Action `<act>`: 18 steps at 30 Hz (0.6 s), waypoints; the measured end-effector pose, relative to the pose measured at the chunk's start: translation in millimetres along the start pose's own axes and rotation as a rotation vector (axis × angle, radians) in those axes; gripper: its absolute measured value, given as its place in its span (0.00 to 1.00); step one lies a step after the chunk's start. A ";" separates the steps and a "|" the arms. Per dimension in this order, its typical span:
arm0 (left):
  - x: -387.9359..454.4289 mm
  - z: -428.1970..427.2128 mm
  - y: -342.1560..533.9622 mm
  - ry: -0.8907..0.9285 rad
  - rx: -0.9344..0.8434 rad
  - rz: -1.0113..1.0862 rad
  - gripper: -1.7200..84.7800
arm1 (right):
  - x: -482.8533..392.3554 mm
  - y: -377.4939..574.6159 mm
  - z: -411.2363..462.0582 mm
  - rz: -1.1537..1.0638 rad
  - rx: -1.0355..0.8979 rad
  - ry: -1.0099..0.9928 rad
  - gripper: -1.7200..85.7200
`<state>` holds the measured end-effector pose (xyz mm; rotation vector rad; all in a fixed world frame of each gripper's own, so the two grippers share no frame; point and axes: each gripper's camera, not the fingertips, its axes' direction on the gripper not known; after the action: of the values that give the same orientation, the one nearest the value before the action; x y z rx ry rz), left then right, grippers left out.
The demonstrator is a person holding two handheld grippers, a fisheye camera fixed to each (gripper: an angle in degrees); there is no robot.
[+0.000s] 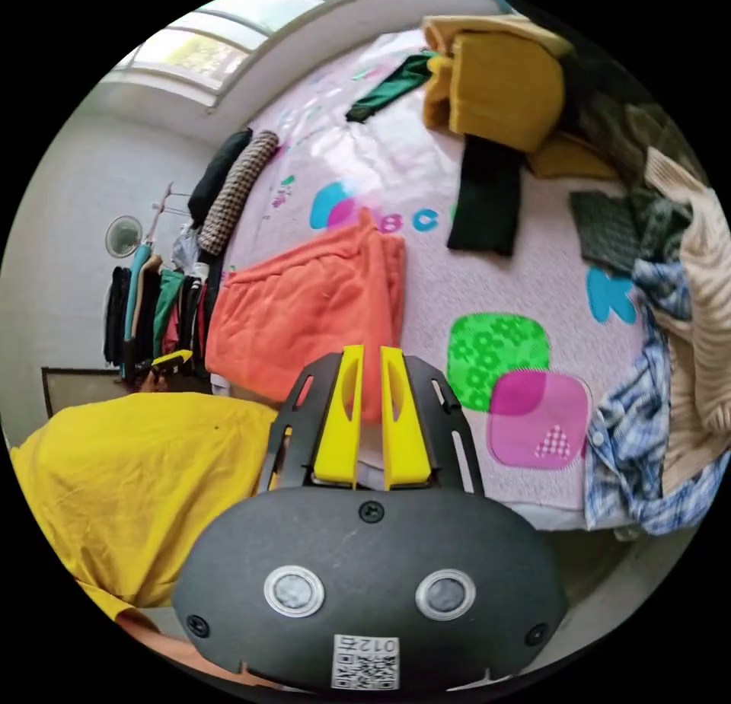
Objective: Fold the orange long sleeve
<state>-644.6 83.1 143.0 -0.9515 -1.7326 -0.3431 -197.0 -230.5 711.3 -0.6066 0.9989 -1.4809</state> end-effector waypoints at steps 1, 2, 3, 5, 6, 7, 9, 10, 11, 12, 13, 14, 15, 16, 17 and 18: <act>24.5 4.4 -22.9 0.025 0.004 0.077 0.04 | -19.4 -11.5 16.2 -0.052 -0.007 -0.014 0.04; 37.4 8.0 -34.2 0.036 0.001 0.118 0.04 | -28.9 -17.3 25.2 -0.077 -0.015 -0.016 0.04; 63.2 16.9 -55.5 0.042 -0.012 0.190 0.03 | -46.9 -29.0 43.7 -0.122 -0.039 -0.015 0.04; 100.2 33.8 -82.9 0.000 -0.054 0.299 0.03 | -69.1 -45.2 70.1 -0.175 -0.076 0.015 0.03; 120.2 47.3 -97.1 -0.073 -0.090 0.358 0.03 | -79.2 -54.7 85.7 -0.197 -0.097 0.053 0.03; 133.2 62.3 -108.7 -0.160 -0.133 0.387 0.02 | -84.2 -63.5 100.6 -0.203 -0.119 0.110 0.03; 140.0 87.0 -121.8 -0.231 -0.231 0.399 0.02 | -80.6 -75.9 124.6 -0.166 -0.178 0.241 0.03; 138.9 99.1 -127.6 -0.209 -0.277 0.386 0.02 | -73.5 -81.7 139.6 -0.132 -0.219 0.330 0.03; 137.5 102.9 -129.8 -0.190 -0.288 0.374 0.02 | -70.1 -83.5 145.7 -0.123 -0.236 0.342 0.02; 134.6 106.1 -133.3 -0.147 -0.290 0.348 0.02 | -63.2 -86.4 155.5 -0.097 -0.259 0.312 0.02; 131.4 106.2 -136.4 -0.102 -0.290 0.315 0.02 | -57.7 -88.3 158.3 -0.056 -0.246 0.275 0.02; 129.9 105.9 -137.8 -0.080 -0.292 0.297 0.02 | -55.6 -89.1 158.3 -0.034 -0.235 0.257 0.02; 128.4 105.0 -139.6 -0.046 -0.294 0.269 0.02 | -51.8 -90.6 159.7 0.006 -0.229 0.223 0.02; 129.6 102.6 -139.5 -0.029 -0.290 0.261 0.02 | -51.4 -91.4 160.4 0.014 -0.227 0.204 0.02; 131.2 100.2 -138.9 -0.029 -0.283 0.259 0.02 | -52.3 -91.6 160.5 0.008 -0.230 0.199 0.02; 135.6 91.3 -136.6 -0.046 -0.253 0.242 0.02 | -55.4 -91.7 157.6 0.001 -0.229 0.192 0.02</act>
<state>-820.1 112.3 260.1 -1.3480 -1.6174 -0.3899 -103.8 -219.7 877.3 -0.6344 1.3304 -1.4536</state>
